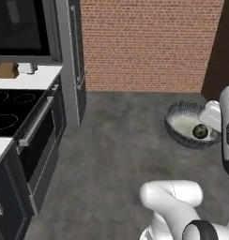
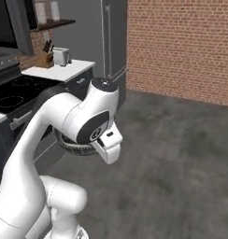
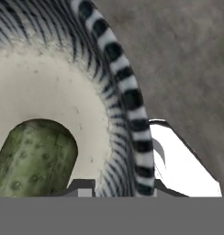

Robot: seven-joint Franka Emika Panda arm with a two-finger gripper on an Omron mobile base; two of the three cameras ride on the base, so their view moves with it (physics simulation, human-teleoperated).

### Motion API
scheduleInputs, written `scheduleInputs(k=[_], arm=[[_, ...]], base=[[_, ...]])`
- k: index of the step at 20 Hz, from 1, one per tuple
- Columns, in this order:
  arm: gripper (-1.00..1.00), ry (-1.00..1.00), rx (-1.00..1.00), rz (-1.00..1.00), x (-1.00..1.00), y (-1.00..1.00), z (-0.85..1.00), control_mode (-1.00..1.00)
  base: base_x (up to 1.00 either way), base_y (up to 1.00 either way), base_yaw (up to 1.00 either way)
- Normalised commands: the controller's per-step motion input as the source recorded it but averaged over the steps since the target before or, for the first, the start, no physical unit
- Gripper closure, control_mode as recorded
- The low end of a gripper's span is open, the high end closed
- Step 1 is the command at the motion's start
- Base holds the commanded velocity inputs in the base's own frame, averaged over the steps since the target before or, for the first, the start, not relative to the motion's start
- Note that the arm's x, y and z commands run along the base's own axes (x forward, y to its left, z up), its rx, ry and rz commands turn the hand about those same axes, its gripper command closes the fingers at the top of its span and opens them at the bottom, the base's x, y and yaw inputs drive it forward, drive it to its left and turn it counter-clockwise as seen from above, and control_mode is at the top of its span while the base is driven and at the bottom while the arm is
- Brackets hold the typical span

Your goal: Pick the cucumber from the sink and place it in the bowl. Then pick the bowl and place it in the microwave. Then close the microwave door and press the start button.

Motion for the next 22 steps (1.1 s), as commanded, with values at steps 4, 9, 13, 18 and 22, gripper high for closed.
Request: scheduleInputs(k=[4,9,13,18,22], arm=[[1.0,0.0,0.0,0.0,0.0,0.0,0.0,1.0],[1.0,0.0,0.0,0.0,0.0,0.0,0.0,1.0],[1.0,0.0,0.0,0.0,0.0,0.0,0.0,1.0],[1.0,0.0,0.0,0.0,0.0,0.0,0.0,1.0],[1.0,0.0,0.0,0.0,0.0,0.0,0.0,1.0]], base=[[1.0,-0.14,0.55],[1.0,-0.26,0.61],[1.0,-0.48,0.61],[0.97,-0.48,0.62],[0.99,-0.42,0.62]])
